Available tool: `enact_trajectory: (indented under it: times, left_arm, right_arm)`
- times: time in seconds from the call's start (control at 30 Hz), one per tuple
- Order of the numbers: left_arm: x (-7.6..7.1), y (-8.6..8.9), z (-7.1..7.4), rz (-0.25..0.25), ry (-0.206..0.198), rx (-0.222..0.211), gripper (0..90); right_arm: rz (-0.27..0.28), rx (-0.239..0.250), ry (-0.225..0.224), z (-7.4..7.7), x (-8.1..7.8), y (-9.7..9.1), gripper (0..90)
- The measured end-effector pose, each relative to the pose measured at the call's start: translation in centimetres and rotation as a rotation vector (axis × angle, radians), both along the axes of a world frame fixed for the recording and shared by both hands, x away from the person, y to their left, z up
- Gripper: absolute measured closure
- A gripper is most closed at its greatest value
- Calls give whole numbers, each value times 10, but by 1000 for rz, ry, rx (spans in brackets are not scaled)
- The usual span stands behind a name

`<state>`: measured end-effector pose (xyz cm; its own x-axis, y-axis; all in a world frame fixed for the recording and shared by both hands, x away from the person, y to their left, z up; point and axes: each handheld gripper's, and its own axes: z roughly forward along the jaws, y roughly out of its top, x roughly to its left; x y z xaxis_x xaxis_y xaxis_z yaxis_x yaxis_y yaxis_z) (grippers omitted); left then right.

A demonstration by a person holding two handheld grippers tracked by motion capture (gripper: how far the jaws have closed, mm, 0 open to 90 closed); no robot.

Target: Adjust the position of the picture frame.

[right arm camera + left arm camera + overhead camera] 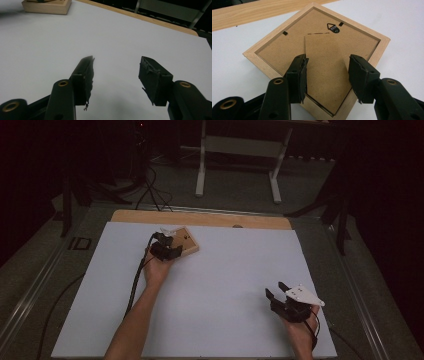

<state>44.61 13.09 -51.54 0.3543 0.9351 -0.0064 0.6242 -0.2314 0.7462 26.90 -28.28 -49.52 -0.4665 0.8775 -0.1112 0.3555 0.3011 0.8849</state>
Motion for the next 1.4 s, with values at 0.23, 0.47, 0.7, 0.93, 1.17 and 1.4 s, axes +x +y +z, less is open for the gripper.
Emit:
enact_trajectory:
  times: [0.23,0.47,0.7,0.93,1.17,1.4]
  left_arm:
    - [-5,1,1,-33,8,7,507]
    - [-10,2,1,-61,4,8,509]
    - [-15,4,1,-94,3,7,511]
    - [-22,5,0,-124,-1,2,511]
    - [-30,5,0,-177,-7,7,511]
    - [-40,1,0,-225,-12,4,511]
  right_arm:
    - [4,-3,6,-1,0,0,449]
    - [9,-8,9,-1,0,2,449]
    - [13,-13,11,-1,0,3,449]
    - [15,-14,11,-1,0,3,449]
    - [17,-12,9,-1,0,3,450]
    - [21,-15,7,-1,0,4,450]
